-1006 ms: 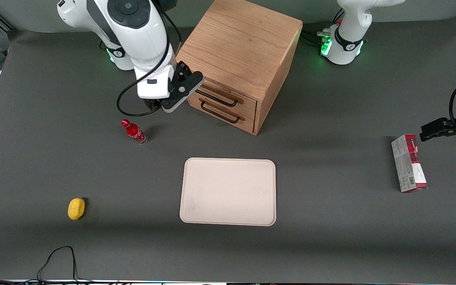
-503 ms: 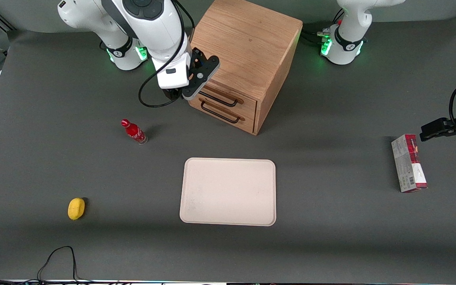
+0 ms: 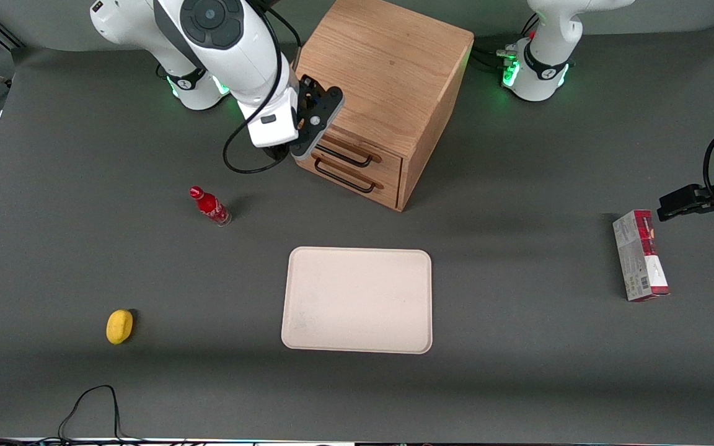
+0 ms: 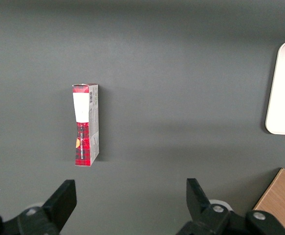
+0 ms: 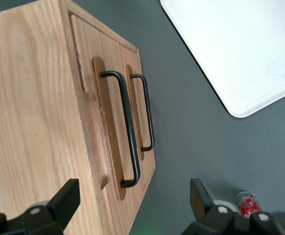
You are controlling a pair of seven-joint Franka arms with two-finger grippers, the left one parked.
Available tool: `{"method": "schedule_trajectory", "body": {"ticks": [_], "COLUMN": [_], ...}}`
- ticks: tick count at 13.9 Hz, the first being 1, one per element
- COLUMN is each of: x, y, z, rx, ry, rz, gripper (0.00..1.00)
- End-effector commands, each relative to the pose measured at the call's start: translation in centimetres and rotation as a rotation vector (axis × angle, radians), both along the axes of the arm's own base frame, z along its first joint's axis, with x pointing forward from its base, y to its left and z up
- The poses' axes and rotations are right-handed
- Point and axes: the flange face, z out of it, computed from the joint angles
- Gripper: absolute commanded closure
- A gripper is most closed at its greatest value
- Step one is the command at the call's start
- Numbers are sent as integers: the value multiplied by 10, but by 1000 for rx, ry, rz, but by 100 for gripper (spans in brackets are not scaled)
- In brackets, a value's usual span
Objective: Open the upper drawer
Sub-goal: 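Align the open right gripper with the upper drawer's black handle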
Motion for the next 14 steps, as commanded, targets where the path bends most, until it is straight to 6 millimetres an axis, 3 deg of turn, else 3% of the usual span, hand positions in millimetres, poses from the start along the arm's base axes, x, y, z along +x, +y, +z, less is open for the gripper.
{"method": "schedule_trajectory", "body": {"ticks": [1,5,14], "x": [4,2,-2], "y": [6,7,7], "z": [-20,-54,-89], "rx": [24,18,-20], "ry": [4,-13,-47], "rz": [13,4,18], "gripper": [0,0,0]}}
